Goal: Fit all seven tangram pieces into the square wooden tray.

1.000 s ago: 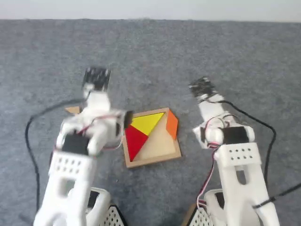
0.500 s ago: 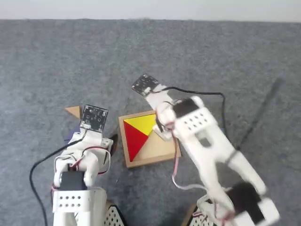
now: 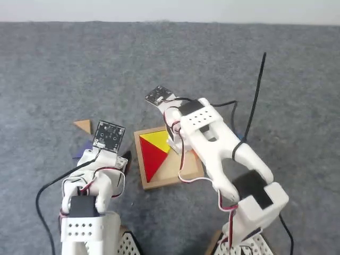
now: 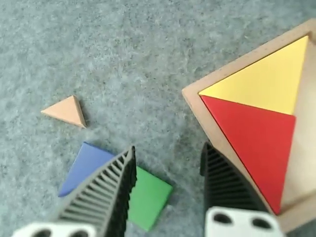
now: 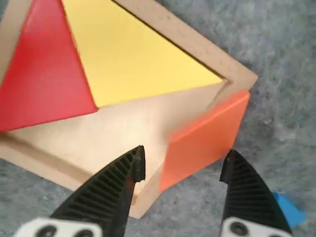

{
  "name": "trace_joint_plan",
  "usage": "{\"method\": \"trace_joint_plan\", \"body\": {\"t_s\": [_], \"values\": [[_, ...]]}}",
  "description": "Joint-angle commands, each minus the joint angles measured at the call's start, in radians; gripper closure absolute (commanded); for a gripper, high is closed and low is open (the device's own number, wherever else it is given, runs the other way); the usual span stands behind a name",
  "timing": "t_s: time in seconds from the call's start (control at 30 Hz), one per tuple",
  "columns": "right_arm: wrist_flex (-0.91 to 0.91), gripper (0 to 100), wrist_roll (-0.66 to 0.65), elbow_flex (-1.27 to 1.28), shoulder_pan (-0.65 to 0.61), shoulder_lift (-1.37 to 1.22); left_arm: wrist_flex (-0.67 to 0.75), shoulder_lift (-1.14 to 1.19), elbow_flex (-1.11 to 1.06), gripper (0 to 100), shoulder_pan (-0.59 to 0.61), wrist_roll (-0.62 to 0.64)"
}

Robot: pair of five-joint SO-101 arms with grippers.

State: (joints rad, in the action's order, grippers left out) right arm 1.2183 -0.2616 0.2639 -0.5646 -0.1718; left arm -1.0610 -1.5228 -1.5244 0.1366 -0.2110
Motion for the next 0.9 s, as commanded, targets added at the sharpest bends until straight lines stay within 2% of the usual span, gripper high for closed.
{"method": "trace_joint_plan", "body": {"t_s": [0.0,0.3,0.57,0.87], "values": [[-0.004,74.2,0.006,-0.055,0.03,0.013,0.025,-0.015,0.01,80,0.003,-0.009],[0.031,74.2,0.028,-0.055,0.031,0.065,0.025,-0.015,0.008,80,0.0,-0.006],[-0.018,74.2,0.057,-0.055,0.096,0.041,0.025,-0.015,0.007,80,0.0,-0.005],[-0.048,74.2,0.06,-0.048,0.094,0.03,0.025,-0.015,0.007,80,0.0,-0.005]]}}
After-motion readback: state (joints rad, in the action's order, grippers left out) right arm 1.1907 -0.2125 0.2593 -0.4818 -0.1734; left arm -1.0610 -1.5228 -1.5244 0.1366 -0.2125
